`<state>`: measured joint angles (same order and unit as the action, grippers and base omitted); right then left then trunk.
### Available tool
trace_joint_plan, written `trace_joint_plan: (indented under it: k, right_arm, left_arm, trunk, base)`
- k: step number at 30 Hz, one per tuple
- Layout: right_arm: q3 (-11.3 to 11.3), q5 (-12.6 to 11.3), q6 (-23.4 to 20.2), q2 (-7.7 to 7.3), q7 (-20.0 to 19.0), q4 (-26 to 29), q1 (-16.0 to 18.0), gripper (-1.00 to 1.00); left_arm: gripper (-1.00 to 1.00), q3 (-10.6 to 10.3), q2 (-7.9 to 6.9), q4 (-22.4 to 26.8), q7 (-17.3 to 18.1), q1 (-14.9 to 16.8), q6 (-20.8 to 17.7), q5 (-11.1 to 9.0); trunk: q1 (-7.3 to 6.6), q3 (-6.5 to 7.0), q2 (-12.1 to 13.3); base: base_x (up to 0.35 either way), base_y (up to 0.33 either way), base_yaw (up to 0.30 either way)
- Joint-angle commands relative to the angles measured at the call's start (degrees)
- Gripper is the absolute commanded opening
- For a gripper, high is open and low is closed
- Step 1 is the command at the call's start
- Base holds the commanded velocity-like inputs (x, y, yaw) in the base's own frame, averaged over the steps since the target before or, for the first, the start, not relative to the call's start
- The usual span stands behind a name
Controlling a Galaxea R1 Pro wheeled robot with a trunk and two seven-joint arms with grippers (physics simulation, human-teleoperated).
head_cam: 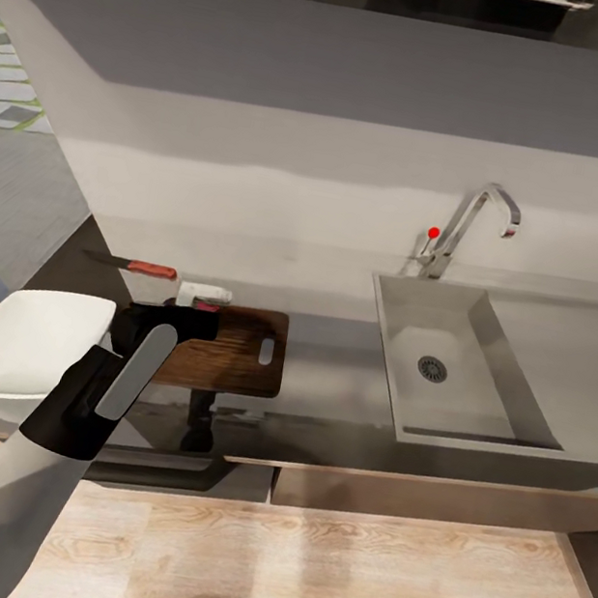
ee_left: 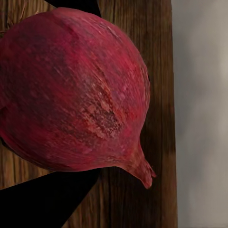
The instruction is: In the kitchen, take the Vidalia onion out of the sink, dice it on the chopping board with the paring knife, put the diced onion into the bowl on the countertop, then place both the paring knife and the chopping board into the sink.
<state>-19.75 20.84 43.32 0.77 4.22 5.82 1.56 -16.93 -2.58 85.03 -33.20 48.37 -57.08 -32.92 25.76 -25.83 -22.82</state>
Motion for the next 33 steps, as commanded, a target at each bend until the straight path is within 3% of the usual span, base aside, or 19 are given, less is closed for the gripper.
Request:
trace_joint_plan:
  k: [1, 33]
  right_arm:
    - [-0.2, 0.6, 0.13, 0.02, 0.44, -0.02, 0.02, 1.0]
    - [-0.2, 0.6, 0.13, 0.02, 0.44, -0.02, 0.02, 1.0]
  left_arm:
    - [-1.0, -0.12, -0.06, 0.05, -0.55, 0.06, -0.14, -0.48]
    - [-1.0, -0.12, 0.03, -0.66, -0.49, 0.06, -0.05, -0.56]
  trunk:
    - [0.03, -0.15, -0.1]
    - [0.03, -2.19, -0.1]
  base:
    - [0.0, 0.0, 0.0]
    - [0.0, 0.0, 0.0]
